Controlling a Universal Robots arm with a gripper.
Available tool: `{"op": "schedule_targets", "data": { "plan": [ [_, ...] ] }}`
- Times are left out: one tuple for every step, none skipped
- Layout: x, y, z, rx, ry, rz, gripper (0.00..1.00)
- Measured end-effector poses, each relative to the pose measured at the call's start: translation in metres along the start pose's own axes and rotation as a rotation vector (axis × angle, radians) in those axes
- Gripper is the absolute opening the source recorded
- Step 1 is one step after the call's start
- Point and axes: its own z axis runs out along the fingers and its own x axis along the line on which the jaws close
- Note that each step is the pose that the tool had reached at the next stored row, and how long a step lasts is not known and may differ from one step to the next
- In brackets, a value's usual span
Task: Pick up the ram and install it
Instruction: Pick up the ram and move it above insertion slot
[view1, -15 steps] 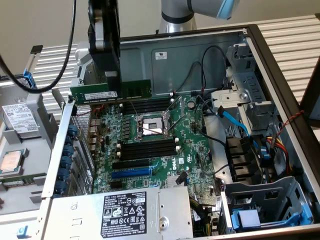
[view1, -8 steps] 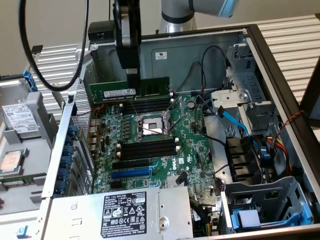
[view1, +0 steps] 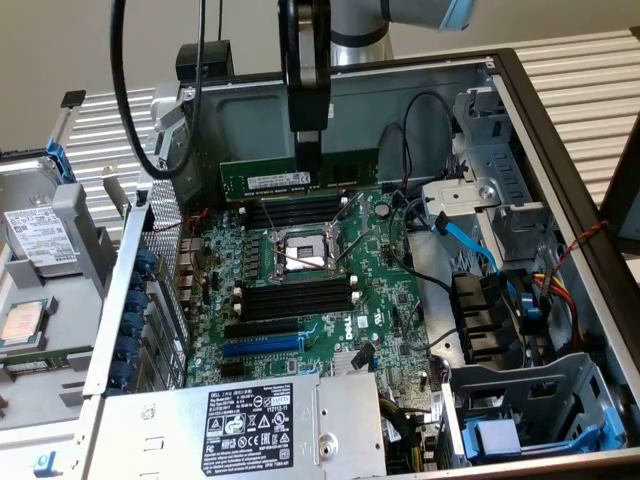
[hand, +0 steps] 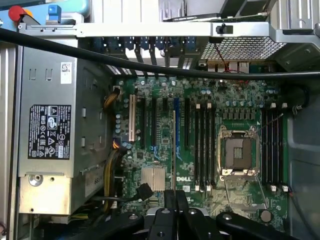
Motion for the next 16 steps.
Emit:
{"op": "schedule_targets", "data": {
  "plan": [
    [0.000, 0.0000, 0.0000, 0.0000, 0.0001, 0.000, 0.12],
    [0.000, 0.0000, 0.0000, 0.0000, 0.0000, 0.000, 0.12],
    [0.000, 0.0000, 0.0000, 0.0000, 0.0000, 0.000, 0.12],
    [0.000, -0.0001, 0.0000, 0.0000, -0.0001, 0.000, 0.12],
    [-0.001, 0.0000, 0.0000, 0.0000, 0.0000, 0.000, 0.12],
    [-0.002, 0.0000, 0.0001, -0.0001, 0.0000, 0.000, 0.12],
    [-0.003, 0.0000, 0.0003, 0.0000, 0.0001, 0.000, 0.12],
    [-0.005, 0.0000, 0.0007, 0.0001, 0.0000, 0.000, 0.12],
    [-0.007, 0.0001, 0.0014, 0.0003, -0.0001, 0.000, 0.12],
    [-0.008, 0.0001, 0.0024, 0.0005, -0.0001, 0.000, 0.12],
    [-0.010, 0.0001, 0.0035, 0.0008, -0.0002, 0.000, 0.12],
    [-0.012, 0.0001, 0.0046, 0.0012, -0.0003, 0.000, 0.12],
    [-0.014, 0.0001, 0.0057, 0.0016, -0.0008, 0.000, 0.12],
    [-0.016, 0.0002, 0.0067, 0.0021, -0.0016, 0.000, 0.12],
    [-0.018, 0.0002, 0.0075, 0.0027, -0.0027, 0.000, 0.12],
    [-0.021, 0.0002, 0.0083, 0.0033, -0.0042, 0.000, 0.12]
  ]
}}
